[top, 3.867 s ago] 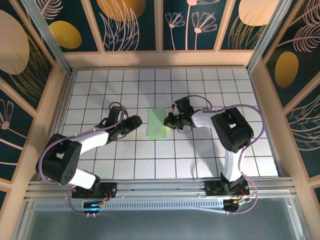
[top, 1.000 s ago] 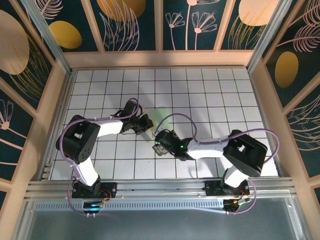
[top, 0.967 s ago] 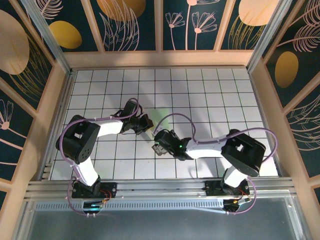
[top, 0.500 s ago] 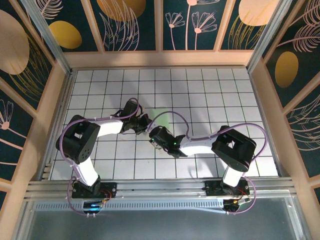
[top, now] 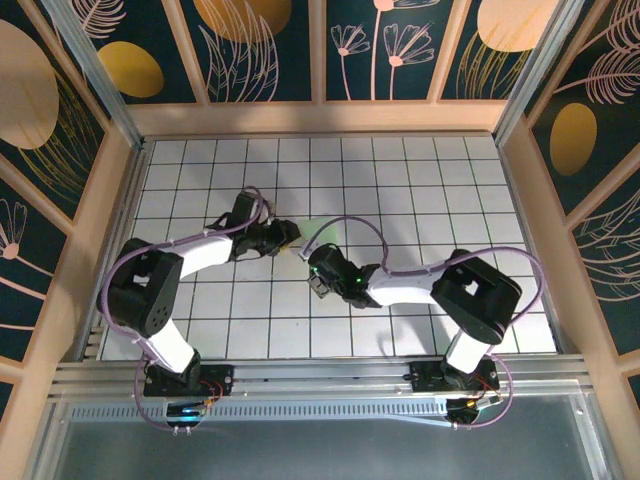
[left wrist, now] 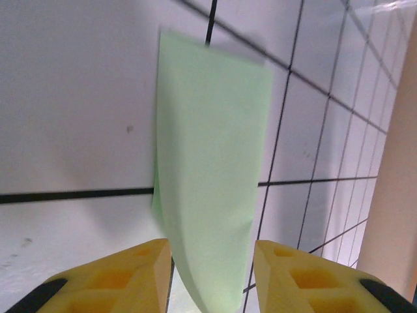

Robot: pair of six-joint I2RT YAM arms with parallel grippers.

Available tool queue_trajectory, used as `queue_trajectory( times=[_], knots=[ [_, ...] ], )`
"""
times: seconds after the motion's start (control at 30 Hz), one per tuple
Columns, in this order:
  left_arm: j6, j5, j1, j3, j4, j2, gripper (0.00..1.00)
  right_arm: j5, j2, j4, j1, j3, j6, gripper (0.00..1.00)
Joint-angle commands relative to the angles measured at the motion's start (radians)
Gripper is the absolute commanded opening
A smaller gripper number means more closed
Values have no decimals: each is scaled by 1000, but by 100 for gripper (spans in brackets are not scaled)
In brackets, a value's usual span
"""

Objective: Fold a paper plane with a square sheet of paper (fold left side to right side)
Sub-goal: Third fold the triangle at the center of the table.

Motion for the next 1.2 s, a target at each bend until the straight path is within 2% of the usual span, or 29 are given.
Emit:
queue_trajectory(
  times=[0.0, 0.17, 0.37, 0.7, 1.17],
  knots=[
    [49, 13, 24, 30, -55, -33, 39, -178, -74, 1, -46, -27, 75, 0],
    [94, 70, 23, 87, -60, 17, 28, -392, -113, 34, -119, -78, 143, 0],
    [147, 117, 4, 192, -84, 130, 18, -529, -85, 56, -160, -91, 186, 0],
    [201, 122, -82, 324, -140, 318, 8, -558, -62, 88, -181, -105, 234, 0],
    [238, 25, -99, 267, -173, 361, 2, -575, -47, 89, -211, -119, 280, 0]
  ],
)
